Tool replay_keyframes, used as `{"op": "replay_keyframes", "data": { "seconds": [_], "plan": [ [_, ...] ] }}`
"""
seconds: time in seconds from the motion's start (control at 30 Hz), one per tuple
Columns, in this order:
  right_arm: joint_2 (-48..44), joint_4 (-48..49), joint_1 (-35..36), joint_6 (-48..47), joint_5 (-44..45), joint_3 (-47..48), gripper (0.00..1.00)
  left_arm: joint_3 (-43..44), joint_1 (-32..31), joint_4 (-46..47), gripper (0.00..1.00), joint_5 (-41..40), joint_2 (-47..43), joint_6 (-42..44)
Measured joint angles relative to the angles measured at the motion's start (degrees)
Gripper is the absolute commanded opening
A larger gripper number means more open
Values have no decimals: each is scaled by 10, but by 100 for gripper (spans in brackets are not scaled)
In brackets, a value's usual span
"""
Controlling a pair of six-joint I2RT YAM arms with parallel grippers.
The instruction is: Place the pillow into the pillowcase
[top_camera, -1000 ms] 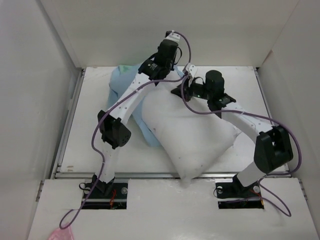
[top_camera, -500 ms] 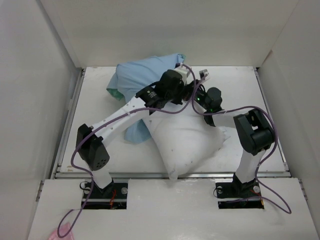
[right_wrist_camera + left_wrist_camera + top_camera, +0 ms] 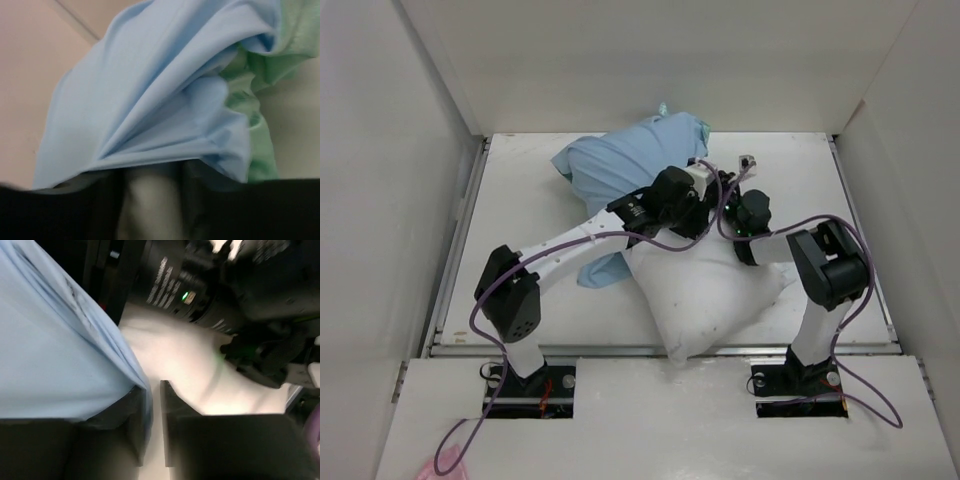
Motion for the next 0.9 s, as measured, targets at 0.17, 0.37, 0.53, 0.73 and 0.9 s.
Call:
{"op": "replay_keyframes", "data": {
  "seconds": [0.17, 0.37, 0.53, 0.73, 0.9],
  "plan": [
    [-64, -59, -28, -37, 2, -20, 99, 3, 3, -28, 100, -2, -17, -41],
    [-220, -381, -36, -146, 82, 78, 99, 3, 46, -88, 100, -55, -138, -86],
    [-296, -589, -37, -223, 173, 142, 99, -78, 110, -103, 100, -129, -284, -169],
    [-376, -760, 20, -354, 127, 150, 99, -311, 215, -84, 100, -111, -362, -242],
    [-369, -839, 207, -436, 90, 177, 99, -494, 236, -43, 100, -51, -364, -265]
  ]
}}
